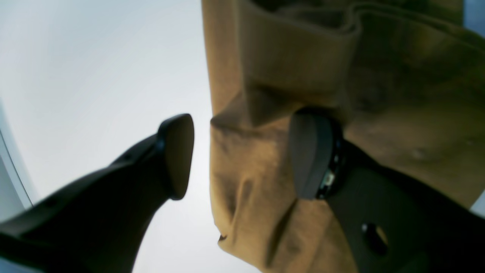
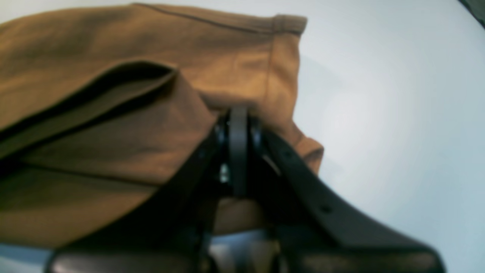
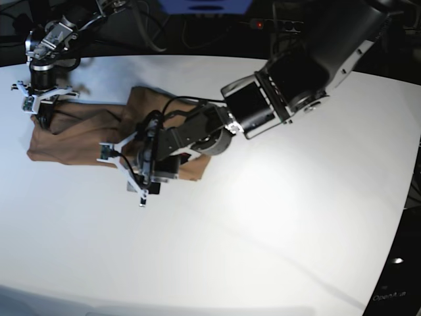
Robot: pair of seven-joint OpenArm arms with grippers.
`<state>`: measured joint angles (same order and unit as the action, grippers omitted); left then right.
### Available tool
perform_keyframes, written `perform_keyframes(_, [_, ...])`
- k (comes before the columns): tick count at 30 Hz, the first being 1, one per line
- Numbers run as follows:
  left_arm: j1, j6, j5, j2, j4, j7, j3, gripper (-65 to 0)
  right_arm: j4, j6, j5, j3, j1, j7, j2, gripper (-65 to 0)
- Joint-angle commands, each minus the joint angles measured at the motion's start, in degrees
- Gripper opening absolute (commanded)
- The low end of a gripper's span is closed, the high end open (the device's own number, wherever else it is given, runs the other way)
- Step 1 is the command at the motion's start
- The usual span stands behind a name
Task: Fold the T-shirt properly
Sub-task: 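Move the left gripper to the folded layer's edge and grasp it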
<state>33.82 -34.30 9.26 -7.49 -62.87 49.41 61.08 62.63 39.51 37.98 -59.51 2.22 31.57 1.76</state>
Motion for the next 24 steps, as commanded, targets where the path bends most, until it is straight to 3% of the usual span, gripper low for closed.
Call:
perform_keyframes(1, [2.09, 0.24, 0.28, -0.91, -0.64, -0.57, -0.29, -26.7, -0.52, 0.49, 4.88, -0.05, 0.55, -6.74, 0.31, -64.3])
perform_keyframes(12, [2.18, 0.24, 0.28, -0.91, 3.4, -4.35, -0.29, -27.0, -0.35, 0.49, 4.88, -0.05, 0.73, -6.74, 0.31, -64.3])
perform_keyframes(19, [2.44, 0.24, 0.28, -0.91, 3.4, -4.44, -0.29, -46.3, -0.35, 0.49, 4.88, -0.05, 0.9, -6.74, 0.31, -64.3])
perform_keyframes(24, [2.44, 0.41, 0.28, -0.91, 3.49, -4.44, -0.29, -47.0, -0.35, 0.49, 4.88, -0.05, 0.99, -6.74, 0.31, -64.3])
